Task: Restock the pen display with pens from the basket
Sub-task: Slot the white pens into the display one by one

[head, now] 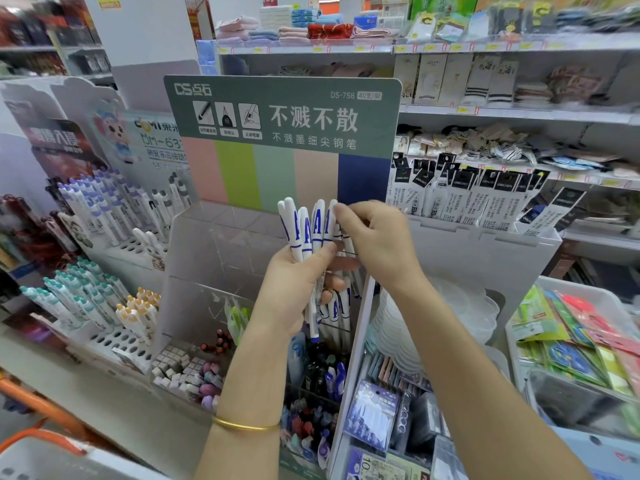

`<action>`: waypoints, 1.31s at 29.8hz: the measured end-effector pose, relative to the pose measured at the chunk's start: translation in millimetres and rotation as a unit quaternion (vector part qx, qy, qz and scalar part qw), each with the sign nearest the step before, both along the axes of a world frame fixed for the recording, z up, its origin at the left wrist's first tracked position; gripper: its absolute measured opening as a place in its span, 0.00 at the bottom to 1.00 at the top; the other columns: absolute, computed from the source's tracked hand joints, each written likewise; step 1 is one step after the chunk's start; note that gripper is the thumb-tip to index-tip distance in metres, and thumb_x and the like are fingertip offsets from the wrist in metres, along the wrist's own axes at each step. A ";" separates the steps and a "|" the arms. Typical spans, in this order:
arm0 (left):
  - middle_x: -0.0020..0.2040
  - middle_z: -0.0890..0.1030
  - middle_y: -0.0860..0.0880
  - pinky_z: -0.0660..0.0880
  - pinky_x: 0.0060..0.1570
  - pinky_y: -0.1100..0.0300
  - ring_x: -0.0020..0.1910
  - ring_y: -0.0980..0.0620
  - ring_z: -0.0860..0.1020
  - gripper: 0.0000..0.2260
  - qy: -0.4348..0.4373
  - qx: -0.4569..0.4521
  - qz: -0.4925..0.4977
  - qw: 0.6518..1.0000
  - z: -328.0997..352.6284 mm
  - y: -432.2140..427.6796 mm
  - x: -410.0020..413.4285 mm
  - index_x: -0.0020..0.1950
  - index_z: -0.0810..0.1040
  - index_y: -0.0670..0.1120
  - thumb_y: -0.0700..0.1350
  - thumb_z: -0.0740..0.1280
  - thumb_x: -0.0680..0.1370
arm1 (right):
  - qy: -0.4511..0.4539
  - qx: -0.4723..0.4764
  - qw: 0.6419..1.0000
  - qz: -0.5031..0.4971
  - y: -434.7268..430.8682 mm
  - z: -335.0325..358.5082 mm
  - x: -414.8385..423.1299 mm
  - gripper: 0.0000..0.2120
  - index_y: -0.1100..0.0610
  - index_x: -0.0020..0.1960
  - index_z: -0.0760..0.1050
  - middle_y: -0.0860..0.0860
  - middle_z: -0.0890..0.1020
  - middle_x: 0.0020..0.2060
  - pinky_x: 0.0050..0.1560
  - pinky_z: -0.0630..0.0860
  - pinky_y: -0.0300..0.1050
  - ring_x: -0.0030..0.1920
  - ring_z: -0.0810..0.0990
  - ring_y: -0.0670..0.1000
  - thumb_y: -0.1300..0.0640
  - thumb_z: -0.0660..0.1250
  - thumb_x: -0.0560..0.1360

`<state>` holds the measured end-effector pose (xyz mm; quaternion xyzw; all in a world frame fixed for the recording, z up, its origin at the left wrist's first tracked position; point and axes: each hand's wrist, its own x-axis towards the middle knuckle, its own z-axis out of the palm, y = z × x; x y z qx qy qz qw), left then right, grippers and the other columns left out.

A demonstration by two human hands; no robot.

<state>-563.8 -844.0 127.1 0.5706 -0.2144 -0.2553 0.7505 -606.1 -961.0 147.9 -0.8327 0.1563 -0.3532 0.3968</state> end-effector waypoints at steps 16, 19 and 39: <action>0.29 0.76 0.48 0.64 0.20 0.66 0.21 0.56 0.67 0.03 -0.007 0.023 0.058 0.998 -4.6 2.8 10.3 0.50 0.74 0.43 0.42 0.65 0.81 | -0.153 -0.011 0.983 -0.106 -16.1 -2.9 3.1 0.07 0.56 0.46 0.75 0.47 0.77 0.36 0.42 0.76 0.55 0.39 0.78 0.55 0.57 0.60 0.81; 0.29 0.74 0.48 0.63 0.20 0.65 0.21 0.56 0.67 0.05 -0.013 0.016 0.045 0.999 -5.5 0.6 9.3 0.46 0.71 0.44 0.42 0.66 0.80 | -0.038 -0.026 0.995 -0.094 -13.4 -9.6 6.4 0.09 0.59 0.51 0.77 0.49 0.79 0.39 0.48 0.75 0.55 0.43 0.79 0.52 0.54 0.64 0.79; 0.32 0.80 0.48 0.68 0.25 0.63 0.24 0.54 0.71 0.09 -0.039 -0.002 0.003 0.999 -3.5 -1.3 1.6 0.56 0.76 0.40 0.45 0.63 0.81 | 0.017 0.027 0.999 0.027 1.4 4.5 -4.5 0.12 0.60 0.41 0.81 0.51 0.81 0.33 0.39 0.76 0.46 0.35 0.78 0.47 0.52 0.67 0.77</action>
